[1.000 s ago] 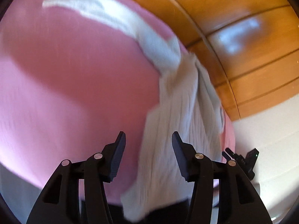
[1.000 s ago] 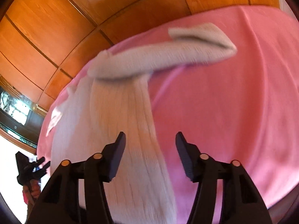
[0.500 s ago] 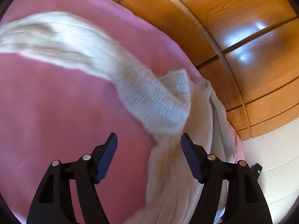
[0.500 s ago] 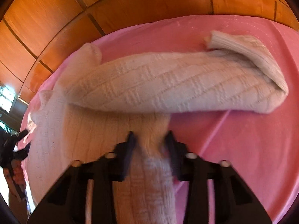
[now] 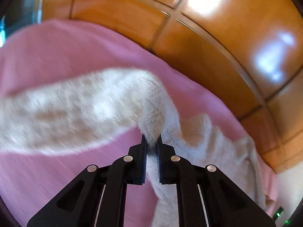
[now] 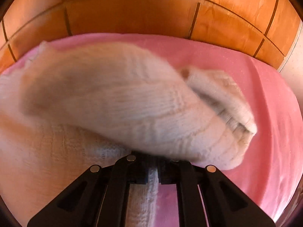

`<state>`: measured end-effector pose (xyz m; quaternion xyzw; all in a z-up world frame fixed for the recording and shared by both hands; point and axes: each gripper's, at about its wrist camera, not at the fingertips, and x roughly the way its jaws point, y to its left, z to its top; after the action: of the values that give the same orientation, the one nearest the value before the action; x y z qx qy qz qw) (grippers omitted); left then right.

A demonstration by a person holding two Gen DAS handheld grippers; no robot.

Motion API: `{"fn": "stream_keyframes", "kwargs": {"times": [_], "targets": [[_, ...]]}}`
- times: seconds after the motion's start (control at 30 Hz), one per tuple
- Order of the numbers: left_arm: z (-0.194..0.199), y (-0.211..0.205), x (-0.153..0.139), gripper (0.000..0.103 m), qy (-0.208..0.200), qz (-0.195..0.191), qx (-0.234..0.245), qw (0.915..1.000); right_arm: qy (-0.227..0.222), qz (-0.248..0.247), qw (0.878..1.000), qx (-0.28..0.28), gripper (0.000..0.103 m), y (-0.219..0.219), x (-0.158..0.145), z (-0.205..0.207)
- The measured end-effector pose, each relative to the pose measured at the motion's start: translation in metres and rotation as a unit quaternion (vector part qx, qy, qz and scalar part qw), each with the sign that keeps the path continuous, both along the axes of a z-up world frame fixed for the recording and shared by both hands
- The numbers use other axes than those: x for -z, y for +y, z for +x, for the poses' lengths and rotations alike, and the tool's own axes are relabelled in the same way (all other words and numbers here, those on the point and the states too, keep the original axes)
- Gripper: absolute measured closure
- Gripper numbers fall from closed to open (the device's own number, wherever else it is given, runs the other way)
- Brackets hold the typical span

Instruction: Fold small clothes

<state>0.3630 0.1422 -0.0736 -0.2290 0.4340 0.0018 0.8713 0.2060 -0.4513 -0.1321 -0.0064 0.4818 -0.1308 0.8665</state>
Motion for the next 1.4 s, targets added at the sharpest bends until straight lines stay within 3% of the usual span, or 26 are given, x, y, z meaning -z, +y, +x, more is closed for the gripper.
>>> {"fn": "stream_keyframes", "kwargs": {"times": [0.07, 0.13, 0.17, 0.2, 0.23, 0.27, 0.4, 0.47, 0.73, 0.83, 0.87, 0.9, 0.93, 0.97, 1.03, 1.1, 1.17, 1.2, 1.27, 1.33, 1.37, 1.4], "targets": [[0.004, 0.0, 0.001, 0.092, 0.005, 0.02, 0.005, 0.9998, 0.002, -0.034, 0.999, -0.004, 0.096, 0.011, 0.001, 0.002], [0.003, -0.006, 0.009, 0.08, 0.039, 0.018, 0.04, 0.9983, -0.001, -0.017, 1.0, -0.004, 0.094, 0.011, -0.004, -0.002], [-0.004, -0.007, 0.014, 0.06, 0.055, 0.003, 0.059, 0.9967, -0.002, -0.004, 1.0, -0.003, 0.089, 0.011, -0.007, -0.004], [-0.012, -0.007, 0.014, 0.043, 0.052, -0.008, 0.068, 0.9963, -0.005, 0.016, 1.0, -0.002, 0.075, 0.007, -0.015, -0.011], [-0.031, -0.005, 0.012, 0.041, 0.034, -0.026, 0.081, 0.9958, -0.009, 0.034, 0.999, -0.003, 0.066, 0.004, -0.02, -0.019], [-0.05, -0.003, 0.011, 0.041, 0.022, -0.046, 0.098, 0.9939, -0.012, 0.052, 0.999, -0.005, 0.055, 0.002, -0.023, -0.025], [-0.116, 0.005, 0.026, 0.041, 0.038, -0.171, 0.162, 0.9711, 0.011, 0.174, 0.984, -0.028, 0.049, -0.005, -0.027, -0.062], [-0.145, 0.004, 0.035, 0.041, 0.045, -0.207, 0.191, 0.9584, 0.022, 0.235, 0.971, -0.038, 0.046, -0.006, -0.024, -0.09], [-0.261, -0.01, 0.051, 0.041, 0.067, -0.269, 0.256, 0.9261, 0.031, 0.365, 0.929, -0.046, 0.046, -0.007, -0.025, -0.187], [-0.284, -0.019, 0.054, 0.041, 0.066, -0.279, 0.272, 0.9185, 0.048, 0.399, 0.913, -0.062, 0.057, 0.013, -0.023, -0.212], [-0.287, -0.028, 0.052, 0.042, 0.063, -0.28, 0.275, 0.9175, 0.056, 0.398, 0.913, -0.07, 0.067, 0.018, -0.021, -0.214], [-0.29, -0.033, 0.051, 0.062, 0.058, -0.279, 0.278, 0.9175, 0.063, 0.391, 0.915, -0.078, 0.087, 0.024, -0.021, -0.216], [-0.292, -0.04, 0.046, 0.08, 0.051, -0.259, 0.284, 0.9217, 0.073, 0.378, 0.919, -0.086, 0.096, 0.033, -0.02, -0.218], [-0.294, -0.044, 0.039, 0.098, 0.042, -0.235, 0.286, 0.9283, 0.074, 0.365, 0.924, -0.092, 0.096, 0.037, -0.024, -0.218], [-0.295, -0.043, 0.012, 0.098, 0.01, -0.204, 0.284, 0.9367, 0.046, 0.347, 0.93, -0.113, 0.096, 0.041, -0.052, -0.213], [-0.286, -0.039, -0.02, 0.098, -0.016, -0.191, 0.283, 0.9397, -0.014, 0.348, 0.927, -0.137, 0.097, 0.041, -0.098, -0.216], [-0.294, -0.026, -0.06, 0.098, -0.049, -0.177, 0.295, 0.9377, -0.075, 0.341, 0.922, -0.166, 0.097, 0.036, -0.147, -0.226], [-0.296, -0.025, -0.073, 0.098, -0.057, -0.171, 0.302, 0.9361, -0.084, 0.334, 0.923, -0.172, 0.097, 0.037, -0.155, -0.228], [-0.299, -0.022, -0.08, 0.098, -0.028, -0.165, 0.31, 0.9359, -0.07, 0.319, 0.932, -0.16, 0.097, 0.032, -0.153, -0.23], [-0.299, -0.021, -0.068, 0.098, 0.006, -0.166, 0.305, 0.9377, -0.039, 0.309, 0.939, -0.144, 0.097, 0.032, -0.133, -0.231], [-0.299, -0.018, -0.06, 0.092, 0.012, -0.153, 0.294, 0.9434, -0.02, 0.311, 0.941, -0.13, 0.097, 0.03, -0.119, -0.233], [-0.3, -0.012, -0.053, 0.081, 0.019, -0.144, 0.274, 0.9506, -0.011, 0.314, 0.942, -0.121, 0.097, 0.031, -0.11, -0.232]]}}
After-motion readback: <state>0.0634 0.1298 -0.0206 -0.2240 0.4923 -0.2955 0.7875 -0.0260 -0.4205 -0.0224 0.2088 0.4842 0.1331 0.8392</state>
